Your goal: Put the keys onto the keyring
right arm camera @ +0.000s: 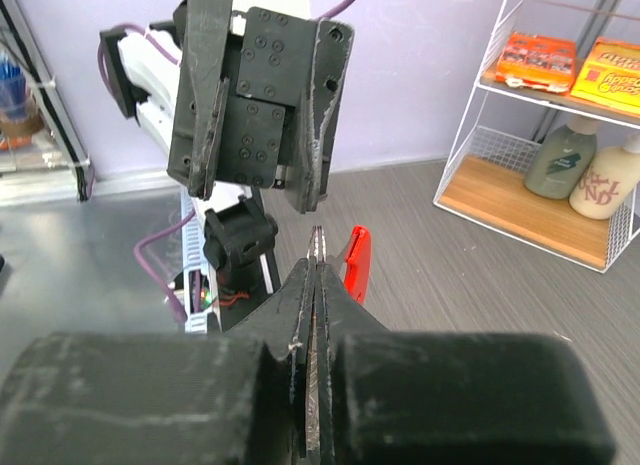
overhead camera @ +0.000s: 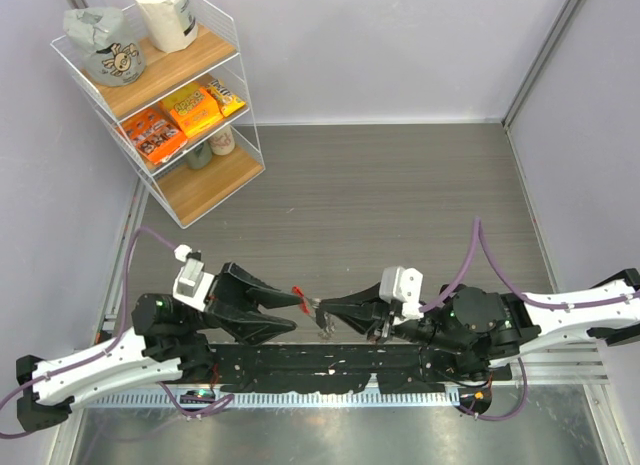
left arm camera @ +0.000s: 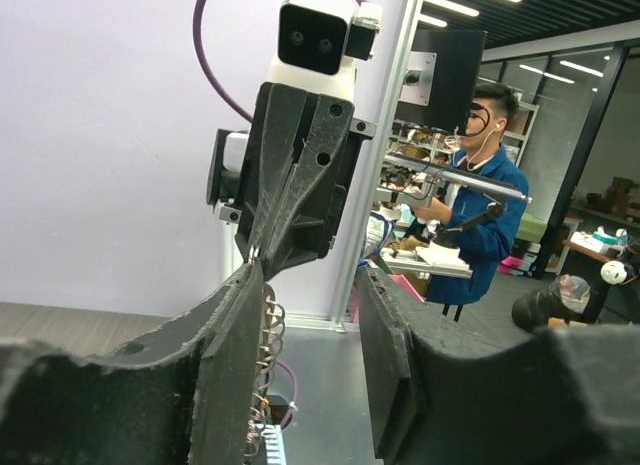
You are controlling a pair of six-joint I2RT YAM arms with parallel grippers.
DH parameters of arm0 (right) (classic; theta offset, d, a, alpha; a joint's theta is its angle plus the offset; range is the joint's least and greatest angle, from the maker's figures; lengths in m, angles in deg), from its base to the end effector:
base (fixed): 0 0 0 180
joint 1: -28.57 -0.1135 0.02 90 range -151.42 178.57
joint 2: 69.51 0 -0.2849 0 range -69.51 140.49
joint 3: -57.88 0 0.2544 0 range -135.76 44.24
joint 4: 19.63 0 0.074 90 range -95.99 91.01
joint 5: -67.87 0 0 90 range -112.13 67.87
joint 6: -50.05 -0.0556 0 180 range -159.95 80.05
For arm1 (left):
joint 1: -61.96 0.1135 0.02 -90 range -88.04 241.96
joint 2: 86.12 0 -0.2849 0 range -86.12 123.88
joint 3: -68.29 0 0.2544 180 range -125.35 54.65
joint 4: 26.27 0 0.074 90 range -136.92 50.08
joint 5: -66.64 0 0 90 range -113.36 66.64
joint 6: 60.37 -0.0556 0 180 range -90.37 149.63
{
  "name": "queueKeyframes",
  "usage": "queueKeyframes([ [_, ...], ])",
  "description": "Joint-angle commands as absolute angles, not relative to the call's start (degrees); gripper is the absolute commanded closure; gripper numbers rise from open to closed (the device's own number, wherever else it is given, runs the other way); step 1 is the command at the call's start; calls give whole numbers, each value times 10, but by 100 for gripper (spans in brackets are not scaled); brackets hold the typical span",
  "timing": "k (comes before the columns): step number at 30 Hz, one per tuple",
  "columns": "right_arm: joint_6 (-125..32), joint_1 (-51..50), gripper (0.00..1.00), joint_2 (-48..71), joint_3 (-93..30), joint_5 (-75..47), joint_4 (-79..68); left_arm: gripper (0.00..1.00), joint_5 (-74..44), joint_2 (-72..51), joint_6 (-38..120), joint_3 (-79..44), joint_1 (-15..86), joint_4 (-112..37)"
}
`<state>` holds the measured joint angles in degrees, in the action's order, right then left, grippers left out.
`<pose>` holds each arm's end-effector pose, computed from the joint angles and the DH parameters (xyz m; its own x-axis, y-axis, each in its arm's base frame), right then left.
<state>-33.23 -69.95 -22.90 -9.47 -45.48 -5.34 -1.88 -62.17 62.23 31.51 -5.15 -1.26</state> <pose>-0.0058 0.1877 0.4247 0.0965 0.0807 -0.9921 -0.9616 0.2647 -0.0721 0.0229 -0.1065 0.3628 -0.3215 -0.5276 -0.7863 0.9455 -0.2240 -0.2362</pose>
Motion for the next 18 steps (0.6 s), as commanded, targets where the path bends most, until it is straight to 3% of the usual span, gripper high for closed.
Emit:
queueKeyframes([
  [1,-334,-705,94,-259,-69,-485,-196,56,-37,-612,638,306,-54,-2],
  [9,-317,-704,94,-273,-37,-460,-273,69,-44,-591,650,303,-54,8],
  [18,-308,-704,95,-256,-32,-442,-309,71,-50,-578,652,296,-54,11],
])
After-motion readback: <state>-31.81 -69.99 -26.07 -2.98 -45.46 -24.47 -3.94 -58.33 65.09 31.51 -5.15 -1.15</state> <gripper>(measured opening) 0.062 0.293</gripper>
